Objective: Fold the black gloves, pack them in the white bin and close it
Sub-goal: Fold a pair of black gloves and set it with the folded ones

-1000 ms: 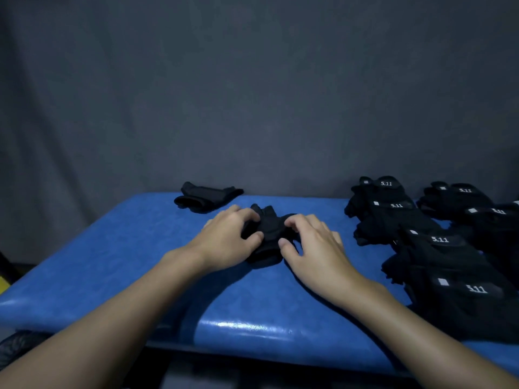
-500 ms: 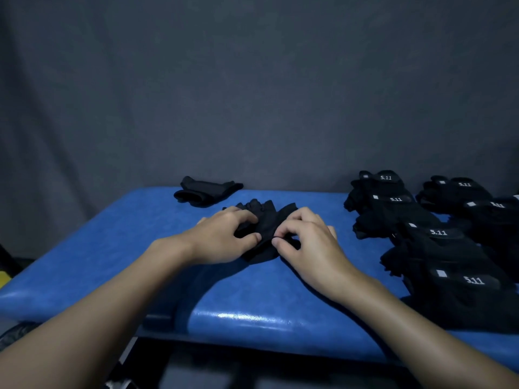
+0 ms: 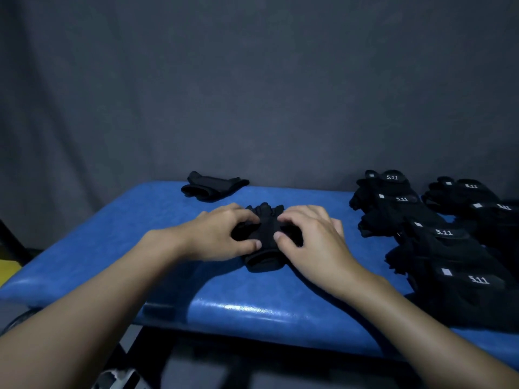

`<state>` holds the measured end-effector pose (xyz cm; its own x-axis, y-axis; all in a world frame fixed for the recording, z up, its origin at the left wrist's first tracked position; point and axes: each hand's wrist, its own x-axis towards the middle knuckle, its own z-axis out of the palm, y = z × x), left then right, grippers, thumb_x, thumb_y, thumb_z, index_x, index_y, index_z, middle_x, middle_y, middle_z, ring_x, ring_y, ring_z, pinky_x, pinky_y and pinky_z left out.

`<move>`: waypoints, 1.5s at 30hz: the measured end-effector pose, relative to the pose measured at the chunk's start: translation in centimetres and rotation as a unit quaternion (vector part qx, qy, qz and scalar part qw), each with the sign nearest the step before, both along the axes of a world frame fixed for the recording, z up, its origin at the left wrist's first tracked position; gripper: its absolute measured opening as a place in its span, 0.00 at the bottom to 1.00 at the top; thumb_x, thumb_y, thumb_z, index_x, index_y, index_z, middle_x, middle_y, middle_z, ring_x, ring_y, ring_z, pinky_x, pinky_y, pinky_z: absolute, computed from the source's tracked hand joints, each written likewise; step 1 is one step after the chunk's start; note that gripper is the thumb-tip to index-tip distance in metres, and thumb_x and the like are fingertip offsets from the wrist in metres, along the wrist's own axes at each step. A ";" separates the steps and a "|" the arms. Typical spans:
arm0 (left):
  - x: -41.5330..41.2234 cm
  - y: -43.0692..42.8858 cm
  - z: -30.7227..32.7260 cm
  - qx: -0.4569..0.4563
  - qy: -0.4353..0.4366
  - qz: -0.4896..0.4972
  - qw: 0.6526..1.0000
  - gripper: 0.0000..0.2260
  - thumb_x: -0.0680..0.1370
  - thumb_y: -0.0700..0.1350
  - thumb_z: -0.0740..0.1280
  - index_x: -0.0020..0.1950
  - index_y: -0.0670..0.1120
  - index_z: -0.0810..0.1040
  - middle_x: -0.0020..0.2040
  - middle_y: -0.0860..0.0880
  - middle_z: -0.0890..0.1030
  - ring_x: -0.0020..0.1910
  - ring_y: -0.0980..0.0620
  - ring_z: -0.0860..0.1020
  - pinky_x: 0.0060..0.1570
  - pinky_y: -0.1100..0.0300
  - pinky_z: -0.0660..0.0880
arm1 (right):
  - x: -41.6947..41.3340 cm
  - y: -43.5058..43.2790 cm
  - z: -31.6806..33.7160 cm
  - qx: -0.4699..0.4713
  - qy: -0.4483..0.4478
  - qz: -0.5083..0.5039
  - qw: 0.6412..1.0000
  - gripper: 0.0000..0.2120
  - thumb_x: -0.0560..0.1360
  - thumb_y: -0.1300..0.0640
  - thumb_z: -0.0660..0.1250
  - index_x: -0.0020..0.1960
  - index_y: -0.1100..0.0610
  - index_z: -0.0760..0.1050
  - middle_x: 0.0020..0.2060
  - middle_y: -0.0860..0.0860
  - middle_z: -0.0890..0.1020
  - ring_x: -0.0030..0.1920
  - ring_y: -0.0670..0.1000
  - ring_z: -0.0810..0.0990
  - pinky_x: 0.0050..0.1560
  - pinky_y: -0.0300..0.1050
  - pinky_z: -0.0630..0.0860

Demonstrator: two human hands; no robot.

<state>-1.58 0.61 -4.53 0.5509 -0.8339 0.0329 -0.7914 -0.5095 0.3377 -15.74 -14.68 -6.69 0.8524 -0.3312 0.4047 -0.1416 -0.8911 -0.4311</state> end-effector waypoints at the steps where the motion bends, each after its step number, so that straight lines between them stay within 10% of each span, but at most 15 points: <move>1: 0.1 0.1 -0.1 0.017 0.001 0.002 1.000 0.25 0.75 0.63 0.67 0.70 0.57 0.71 0.66 0.59 0.70 0.66 0.57 0.70 0.70 0.50 0.64 | 0.0 0.0 -0.1 -0.001 0.035 -0.008 0.999 0.16 0.78 0.44 0.62 0.63 0.47 0.74 0.63 0.38 0.73 0.68 0.44 0.63 0.65 0.45 0.55; 11: 1.5 0.1 -0.4 -0.068 -0.020 0.021 0.997 0.25 0.70 0.67 0.63 0.64 0.59 0.75 0.62 0.58 0.73 0.64 0.56 0.71 0.67 0.48 0.68 | 0.8 0.6 0.1 0.039 0.039 -0.022 0.998 0.20 0.79 0.44 0.60 0.70 0.46 0.69 0.71 0.38 0.68 0.76 0.45 0.55 0.73 0.50 0.51; 21: 6.1 0.6 -2.5 0.028 -0.099 0.139 0.985 0.21 0.82 0.59 0.54 0.74 0.57 0.66 0.82 0.49 0.51 0.80 0.49 0.44 0.76 0.41 0.47 | 1.1 1.1 -1.1 0.029 0.071 -0.001 0.997 0.25 0.81 0.39 0.52 0.75 0.46 0.63 0.76 0.40 0.62 0.78 0.44 0.50 0.76 0.49 0.45; 32: 6.1 1.1 -1.0 -0.043 -0.138 0.141 0.979 0.19 0.82 0.53 0.58 0.71 0.49 0.73 0.71 0.55 0.70 0.70 0.54 0.67 0.70 0.48 0.58 | 1.1 0.9 -1.3 0.017 0.067 0.001 0.998 0.25 0.81 0.39 0.51 0.75 0.46 0.63 0.75 0.40 0.64 0.77 0.43 0.52 0.75 0.49 0.47; 45: 2.0 0.9 3.1 -0.398 -0.172 0.046 0.900 0.10 0.75 0.32 0.67 0.52 0.43 0.84 0.50 0.52 0.82 0.46 0.54 0.81 0.50 0.54 0.78 | 2.8 0.6 0.7 0.178 -0.061 0.020 0.982 0.21 0.76 0.46 0.66 0.68 0.44 0.67 0.59 0.43 0.78 0.64 0.49 0.73 0.69 0.52 0.66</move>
